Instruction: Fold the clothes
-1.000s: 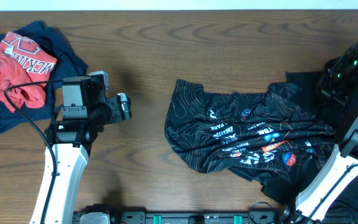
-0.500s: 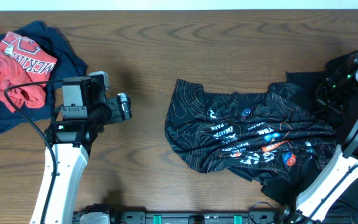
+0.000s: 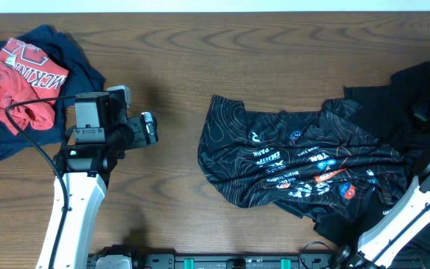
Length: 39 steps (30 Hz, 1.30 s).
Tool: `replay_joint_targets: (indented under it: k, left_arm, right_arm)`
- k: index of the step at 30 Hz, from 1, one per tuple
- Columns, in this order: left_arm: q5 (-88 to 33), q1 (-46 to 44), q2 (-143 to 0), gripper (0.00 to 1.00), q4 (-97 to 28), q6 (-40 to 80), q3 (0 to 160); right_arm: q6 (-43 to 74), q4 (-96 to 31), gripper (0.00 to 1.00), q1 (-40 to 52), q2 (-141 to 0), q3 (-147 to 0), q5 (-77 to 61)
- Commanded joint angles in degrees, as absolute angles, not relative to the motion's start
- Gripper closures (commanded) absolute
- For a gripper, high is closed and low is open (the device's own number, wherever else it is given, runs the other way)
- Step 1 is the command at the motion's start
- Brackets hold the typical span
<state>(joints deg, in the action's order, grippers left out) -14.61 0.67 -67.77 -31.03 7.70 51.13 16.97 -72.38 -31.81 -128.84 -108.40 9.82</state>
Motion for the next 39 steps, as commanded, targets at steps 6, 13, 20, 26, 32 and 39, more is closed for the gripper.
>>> replay_joint_targets:
  k: [6,13,20,26,32,39]
  left_arm:
    - [-13.15,0.95,-68.18,0.14,-30.74,8.21,51.72]
    - [-11.11,0.95,-71.66,0.13,-30.70,8.23,51.72]
    - [-20.40,0.95,-80.05,0.14,-30.61,8.21,51.72]
    - [-29.15,0.78,-85.52,0.13,-30.44,8.16,51.72]
    - [-40.03,0.78,-89.62,0.13,-30.46,5.15,51.72]
    - [-46.04,-2.00,-92.53,0.21,-30.72,4.10,51.72]
  right_arm:
    - [9.93,-76.86,0.99,-33.65,-128.03,-115.90,-8.10]
    - [5.45,-82.41,0.60,-28.56,-126.69,-120.40,-15.68]
    - [5.50,-87.92,0.14,-21.32,-120.49,-125.82,-16.40]
    - [5.50,-90.19,0.13,-15.68,-113.84,-127.20,-16.34]
    - [6.81,-92.18,0.11,-10.13,-107.09,-127.20,-16.32]
    - [7.57,-93.03,0.16,-7.40,-102.63,-127.17,-16.36]
